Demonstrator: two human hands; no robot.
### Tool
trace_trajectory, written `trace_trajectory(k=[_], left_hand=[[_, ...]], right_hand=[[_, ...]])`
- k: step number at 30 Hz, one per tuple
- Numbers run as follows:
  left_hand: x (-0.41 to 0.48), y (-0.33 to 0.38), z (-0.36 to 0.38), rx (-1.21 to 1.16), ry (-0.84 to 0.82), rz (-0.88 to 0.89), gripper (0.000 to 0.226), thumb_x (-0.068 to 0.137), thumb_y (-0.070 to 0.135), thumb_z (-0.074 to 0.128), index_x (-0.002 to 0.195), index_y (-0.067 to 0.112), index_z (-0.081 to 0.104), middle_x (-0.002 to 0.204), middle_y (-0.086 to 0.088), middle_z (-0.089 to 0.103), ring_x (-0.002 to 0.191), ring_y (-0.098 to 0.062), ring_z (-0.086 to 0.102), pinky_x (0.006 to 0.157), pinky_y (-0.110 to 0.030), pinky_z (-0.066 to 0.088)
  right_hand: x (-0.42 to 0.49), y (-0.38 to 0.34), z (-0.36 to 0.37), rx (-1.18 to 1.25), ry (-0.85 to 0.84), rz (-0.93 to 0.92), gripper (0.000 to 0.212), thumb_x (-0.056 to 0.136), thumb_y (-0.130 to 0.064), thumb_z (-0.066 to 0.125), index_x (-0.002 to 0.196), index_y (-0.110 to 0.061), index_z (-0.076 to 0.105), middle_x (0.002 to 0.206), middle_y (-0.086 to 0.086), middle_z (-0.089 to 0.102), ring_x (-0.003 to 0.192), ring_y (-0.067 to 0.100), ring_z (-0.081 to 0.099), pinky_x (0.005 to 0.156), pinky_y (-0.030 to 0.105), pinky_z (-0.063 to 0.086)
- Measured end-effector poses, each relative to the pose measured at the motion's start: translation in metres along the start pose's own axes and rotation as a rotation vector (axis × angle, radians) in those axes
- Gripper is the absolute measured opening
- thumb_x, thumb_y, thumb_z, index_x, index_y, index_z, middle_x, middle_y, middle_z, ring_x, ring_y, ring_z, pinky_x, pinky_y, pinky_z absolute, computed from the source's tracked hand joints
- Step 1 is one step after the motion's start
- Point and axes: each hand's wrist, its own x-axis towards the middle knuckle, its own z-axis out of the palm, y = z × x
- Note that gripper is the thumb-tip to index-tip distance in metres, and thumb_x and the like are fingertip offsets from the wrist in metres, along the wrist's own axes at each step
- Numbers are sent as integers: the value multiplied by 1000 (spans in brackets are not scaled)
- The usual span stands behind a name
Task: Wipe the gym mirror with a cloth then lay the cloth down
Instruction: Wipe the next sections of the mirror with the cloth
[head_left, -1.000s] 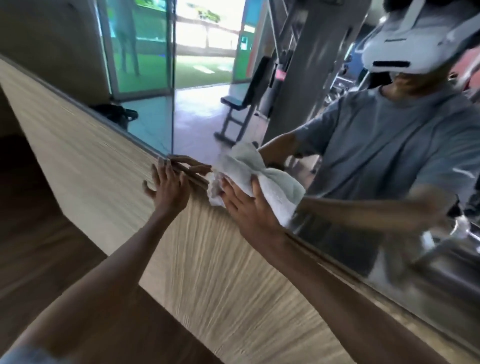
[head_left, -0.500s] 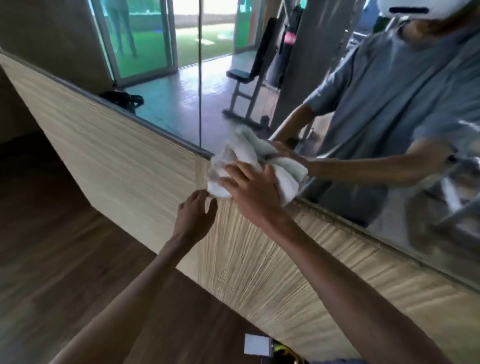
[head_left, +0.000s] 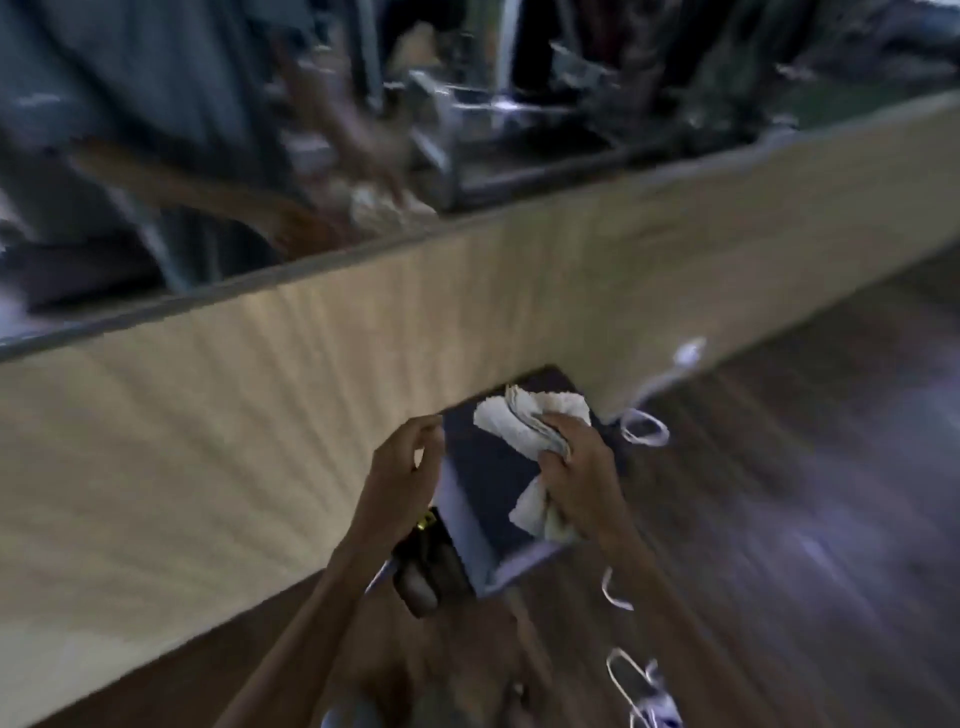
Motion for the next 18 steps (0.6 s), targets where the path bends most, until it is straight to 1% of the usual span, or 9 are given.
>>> trace_trajectory(k=[2, 5, 6, 8, 10, 12, 13, 15, 18], left_hand=[[-2, 21, 54, -13, -165, 41, 25, 106, 22, 49, 127, 17, 62, 94, 14, 62, 76, 10, 56, 67, -2, 38], [-9, 50, 132, -2, -376, 85, 27, 106, 25, 48, 128, 17, 62, 99, 8, 65, 87, -2, 62, 68, -3, 39], [-12, 60, 154, 1, -423, 100, 26, 106, 25, 49, 127, 18, 63, 106, 5, 68, 96, -9, 65, 72, -3, 38], [-18, 80, 192, -5, -501, 118, 23, 106, 24, 49, 122, 18, 65, 114, 0, 69, 103, -14, 64, 75, -3, 40], [-26, 102, 227, -43, -576, 122, 28, 103, 31, 52, 119, 13, 67, 109, -4, 71, 95, -11, 63, 74, -4, 41], [-28, 119, 250, -89, -601, 134, 35, 93, 36, 52, 113, 12, 68, 98, -7, 71, 81, -4, 62, 71, -5, 42], [-25, 125, 262, -88, -625, 150, 29, 95, 34, 53, 111, 15, 67, 96, -6, 71, 76, 1, 61, 71, -5, 43], [-13, 134, 284, -48, -648, 172, 15, 103, 24, 54, 112, 19, 66, 94, -1, 70, 78, 8, 62, 74, -4, 42], [17, 150, 310, -43, -649, 168, 15, 104, 18, 51, 111, 20, 65, 95, 1, 69, 82, 4, 61, 74, -6, 42]], right_hand=[[-25, 40, -43, 54, 80, 147, 41, 84, -20, 52, 121, -15, 67, 118, 2, 68, 111, 24, 62, 100, 39, 47], [-72, 90, -107, 107, 251, 324, 40, 82, -7, 55, 118, -16, 68, 108, -5, 68, 99, 16, 63, 88, 13, 45], [-87, 103, -126, 121, 295, 371, 41, 81, -8, 53, 118, -16, 68, 108, -4, 68, 99, 17, 64, 87, 14, 46], [-107, 127, -158, 138, 365, 445, 42, 82, -13, 52, 120, -18, 68, 114, -2, 69, 105, 18, 65, 95, 28, 49], [-120, 147, -186, 140, 423, 502, 46, 81, -18, 49, 123, -19, 66, 120, -2, 67, 109, 17, 63, 99, 29, 47], [-123, 157, -206, 121, 467, 539, 54, 75, -22, 43, 124, -16, 65, 121, 0, 66, 108, 17, 61, 91, 9, 41], [-122, 162, -214, 116, 492, 554, 56, 73, -22, 42, 124, -15, 66, 120, 1, 66, 105, 16, 60, 85, 2, 36], [-113, 170, -227, 117, 528, 552, 56, 73, -22, 43, 124, -15, 66, 116, 0, 67, 99, 14, 59, 77, -2, 33], [-86, 185, -242, 122, 505, 554, 42, 86, -10, 52, 125, -18, 65, 112, -2, 66, 91, 7, 57, 72, -2, 33]])
